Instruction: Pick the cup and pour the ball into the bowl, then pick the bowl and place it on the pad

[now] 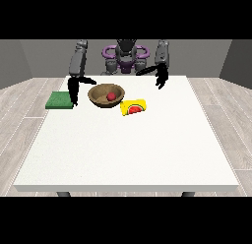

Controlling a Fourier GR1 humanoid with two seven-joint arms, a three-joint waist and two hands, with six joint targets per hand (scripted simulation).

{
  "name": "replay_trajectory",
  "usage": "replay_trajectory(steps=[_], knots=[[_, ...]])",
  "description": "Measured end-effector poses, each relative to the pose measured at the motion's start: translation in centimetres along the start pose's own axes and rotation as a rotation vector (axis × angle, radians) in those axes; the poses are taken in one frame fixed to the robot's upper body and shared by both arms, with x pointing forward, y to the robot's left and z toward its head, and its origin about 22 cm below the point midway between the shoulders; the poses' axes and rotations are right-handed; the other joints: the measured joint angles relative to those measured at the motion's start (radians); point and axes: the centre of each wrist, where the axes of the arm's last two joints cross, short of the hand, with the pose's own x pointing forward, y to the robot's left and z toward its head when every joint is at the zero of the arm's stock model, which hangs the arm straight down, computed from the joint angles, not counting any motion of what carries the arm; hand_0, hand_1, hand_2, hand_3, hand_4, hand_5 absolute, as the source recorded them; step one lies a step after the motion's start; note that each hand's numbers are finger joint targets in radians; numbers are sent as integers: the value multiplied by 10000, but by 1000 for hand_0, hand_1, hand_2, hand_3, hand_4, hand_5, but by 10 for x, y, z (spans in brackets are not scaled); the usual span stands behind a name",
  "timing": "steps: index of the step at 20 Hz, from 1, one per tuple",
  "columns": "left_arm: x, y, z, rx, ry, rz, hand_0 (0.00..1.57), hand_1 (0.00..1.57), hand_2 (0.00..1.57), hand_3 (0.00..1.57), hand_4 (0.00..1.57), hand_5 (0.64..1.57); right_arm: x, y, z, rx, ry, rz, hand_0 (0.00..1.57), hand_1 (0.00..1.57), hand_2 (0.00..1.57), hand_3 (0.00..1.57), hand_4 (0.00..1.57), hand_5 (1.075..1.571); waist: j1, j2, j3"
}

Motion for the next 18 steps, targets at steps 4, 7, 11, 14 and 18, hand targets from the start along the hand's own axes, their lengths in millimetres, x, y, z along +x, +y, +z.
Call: replay_trajectory(steps=[4,7,11,14,18], knots=[[13,-2,-6,-165,-144,174,0,0,0,0,0,1551,-13,-5,7,-117,99,-242,0,0,0,0,260,1550,214,103,7],[30,-6,-9,-414,-525,196,0,0,0,0,0,1555,-20,-14,11,-422,-89,-390,0,0,0,0,199,1539,543,363,-25],[39,1,-12,-624,-766,264,0,0,0,0,0,1558,-27,-17,16,-770,-435,-541,0,0,0,0,151,1525,827,422,-116],[51,-5,-15,-592,-1011,259,0,0,0,0,0,1559,-29,-12,14,-802,-741,-785,0,0,0,0,227,1532,856,540,-163],[47,-5,-11,-755,-916,274,0,0,0,0,0,1562,-32,3,11,-913,-571,-968,0,0,0,0,292,1538,992,372,-179]])
